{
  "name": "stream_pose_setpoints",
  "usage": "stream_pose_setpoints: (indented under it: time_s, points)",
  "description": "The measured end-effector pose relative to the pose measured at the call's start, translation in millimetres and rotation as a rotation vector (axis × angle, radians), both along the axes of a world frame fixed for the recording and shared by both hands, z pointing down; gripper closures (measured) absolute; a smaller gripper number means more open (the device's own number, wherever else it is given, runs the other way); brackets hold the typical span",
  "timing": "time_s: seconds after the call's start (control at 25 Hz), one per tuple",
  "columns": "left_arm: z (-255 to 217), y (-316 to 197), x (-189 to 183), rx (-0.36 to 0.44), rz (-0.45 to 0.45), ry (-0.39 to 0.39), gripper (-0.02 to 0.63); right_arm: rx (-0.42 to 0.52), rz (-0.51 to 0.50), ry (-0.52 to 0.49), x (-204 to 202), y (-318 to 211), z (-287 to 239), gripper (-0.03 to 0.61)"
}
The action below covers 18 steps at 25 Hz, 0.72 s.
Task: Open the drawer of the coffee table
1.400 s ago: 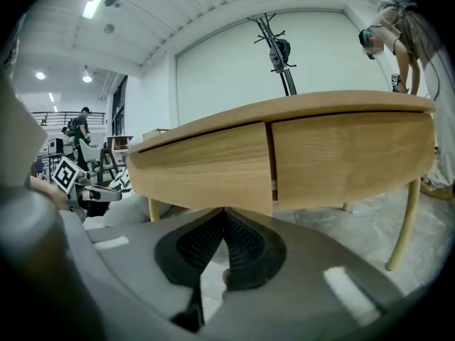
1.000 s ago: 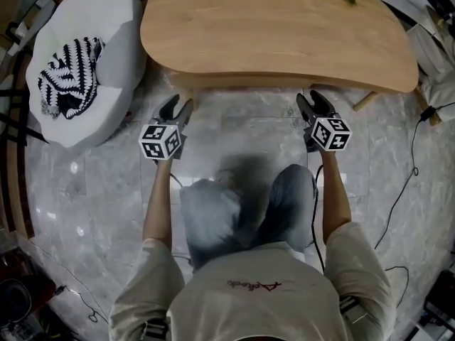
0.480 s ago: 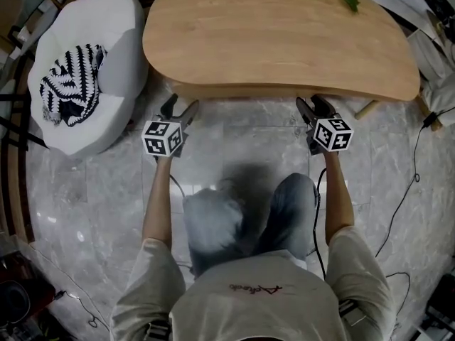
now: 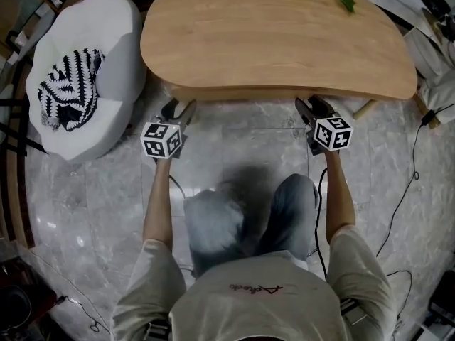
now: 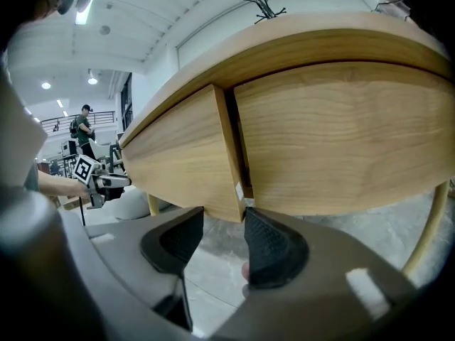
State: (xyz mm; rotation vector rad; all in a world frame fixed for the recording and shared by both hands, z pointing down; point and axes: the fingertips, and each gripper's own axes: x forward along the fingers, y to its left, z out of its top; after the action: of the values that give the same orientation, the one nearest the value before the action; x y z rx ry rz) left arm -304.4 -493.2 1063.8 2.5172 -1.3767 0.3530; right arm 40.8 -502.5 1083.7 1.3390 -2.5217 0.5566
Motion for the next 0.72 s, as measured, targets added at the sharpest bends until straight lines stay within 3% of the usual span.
stream_pose_setpoints:
  time_s: [0.72]
  points:
    - [-3, 55, 2, -0.032, -0.015, -0.005, 0.411, -0.001, -0.018, 0.030, 3, 59, -3, 0.400]
